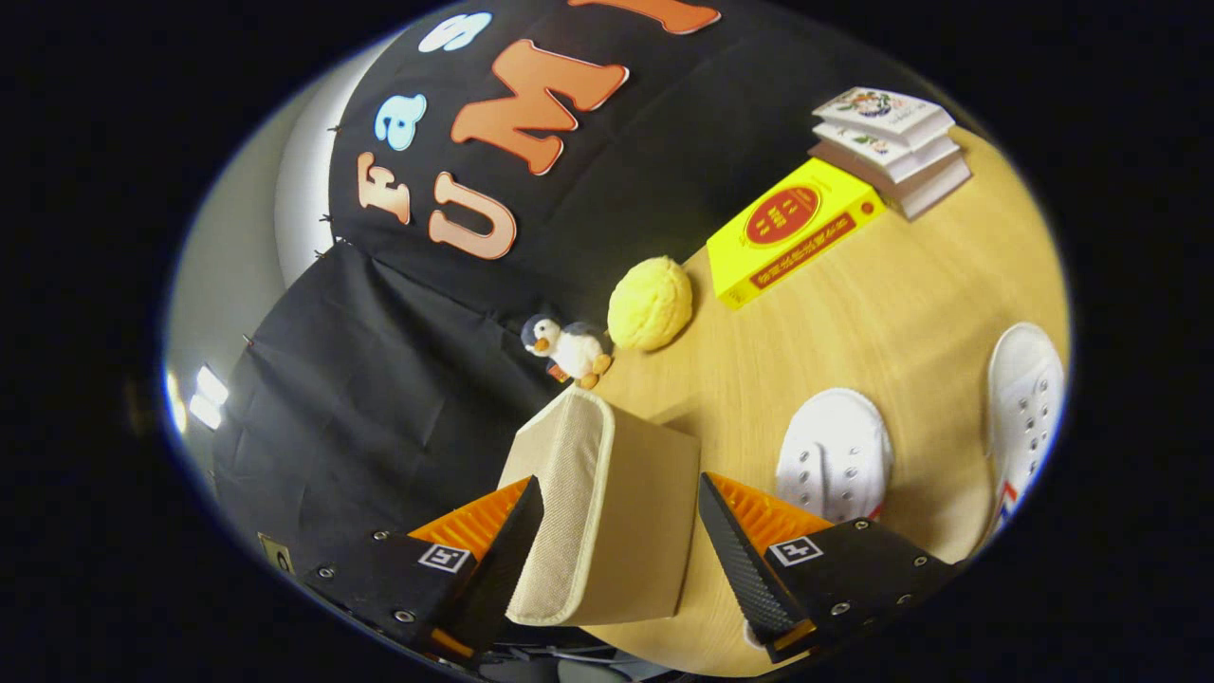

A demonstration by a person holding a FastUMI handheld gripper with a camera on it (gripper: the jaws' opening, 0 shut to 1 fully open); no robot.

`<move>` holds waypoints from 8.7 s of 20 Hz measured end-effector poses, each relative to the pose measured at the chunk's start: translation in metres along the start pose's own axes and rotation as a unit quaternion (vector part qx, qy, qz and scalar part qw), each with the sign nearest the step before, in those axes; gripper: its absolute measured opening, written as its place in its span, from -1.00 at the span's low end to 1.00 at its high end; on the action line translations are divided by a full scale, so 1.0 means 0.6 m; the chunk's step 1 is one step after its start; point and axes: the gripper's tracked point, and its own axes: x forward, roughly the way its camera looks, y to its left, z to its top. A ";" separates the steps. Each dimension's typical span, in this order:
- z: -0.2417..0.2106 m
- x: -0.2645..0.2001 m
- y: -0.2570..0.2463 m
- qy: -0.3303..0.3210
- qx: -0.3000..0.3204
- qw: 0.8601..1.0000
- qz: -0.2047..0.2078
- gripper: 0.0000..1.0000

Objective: Open the storage box then place both shoes into the box .Put the left shoe in first, then the right shoe, with the right side of both shoes facing outward in a uniform manner.

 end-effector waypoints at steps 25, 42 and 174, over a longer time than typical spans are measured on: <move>-0.006 0.003 0.194 0.026 0.099 0.986 0.133 -0.92; -0.073 0.158 0.470 0.031 -0.036 0.990 0.133 -0.54; 0.043 -0.087 0.071 -0.018 -0.170 0.949 -0.265 0.97</move>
